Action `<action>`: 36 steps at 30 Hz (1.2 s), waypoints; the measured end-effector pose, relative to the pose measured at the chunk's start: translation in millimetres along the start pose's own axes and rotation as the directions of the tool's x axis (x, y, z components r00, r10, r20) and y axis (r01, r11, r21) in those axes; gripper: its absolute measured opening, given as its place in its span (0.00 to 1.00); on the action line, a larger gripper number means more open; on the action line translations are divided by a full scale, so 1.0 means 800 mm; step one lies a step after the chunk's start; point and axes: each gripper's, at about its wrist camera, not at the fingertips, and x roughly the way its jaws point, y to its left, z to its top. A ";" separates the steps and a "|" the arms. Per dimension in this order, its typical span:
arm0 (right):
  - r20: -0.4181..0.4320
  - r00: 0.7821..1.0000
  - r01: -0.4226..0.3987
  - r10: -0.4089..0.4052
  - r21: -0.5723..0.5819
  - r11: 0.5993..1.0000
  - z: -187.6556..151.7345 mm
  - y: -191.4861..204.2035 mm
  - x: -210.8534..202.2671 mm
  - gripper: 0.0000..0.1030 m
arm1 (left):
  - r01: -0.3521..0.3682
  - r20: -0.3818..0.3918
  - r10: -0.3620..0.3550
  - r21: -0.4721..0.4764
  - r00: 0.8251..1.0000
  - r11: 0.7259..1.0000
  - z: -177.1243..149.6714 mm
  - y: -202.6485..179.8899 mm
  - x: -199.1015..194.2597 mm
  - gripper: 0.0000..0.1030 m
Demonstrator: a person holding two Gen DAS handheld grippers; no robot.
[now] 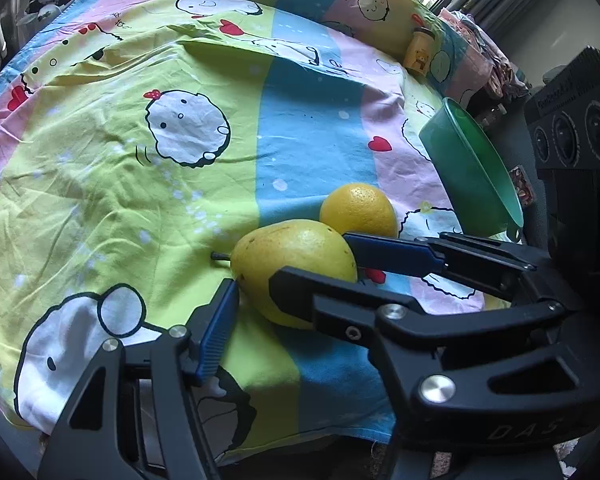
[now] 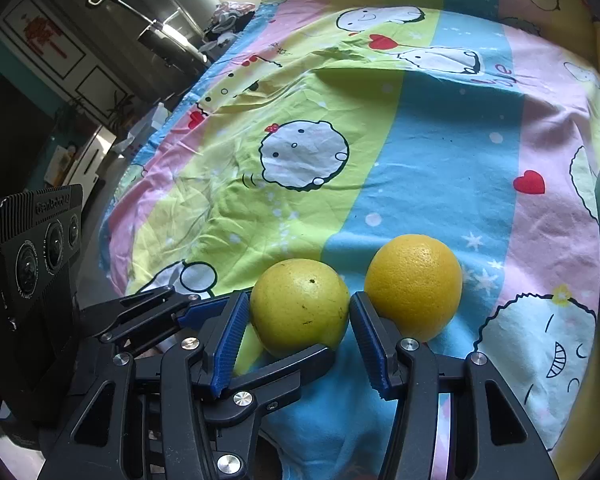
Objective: Organize fruits
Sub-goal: 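Lift the pear with both grippers and carry it over the basin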
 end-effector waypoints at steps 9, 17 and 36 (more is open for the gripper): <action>0.142 0.990 0.004 -0.002 -0.013 1.000 0.009 0.005 -0.054 0.54 | -0.029 0.108 0.017 0.106 0.994 0.994 0.029 -0.042 -0.031 0.58; 0.287 0.958 0.007 -0.027 0.070 0.998 0.021 -0.034 -0.117 0.54 | -0.023 0.156 -0.015 0.241 0.988 0.970 0.074 -0.103 -0.029 0.58; 0.464 0.865 -0.018 -0.192 0.410 0.912 -0.011 -0.196 -0.220 0.54 | 0.102 0.063 -0.155 0.506 0.986 0.856 0.134 -0.263 0.064 0.58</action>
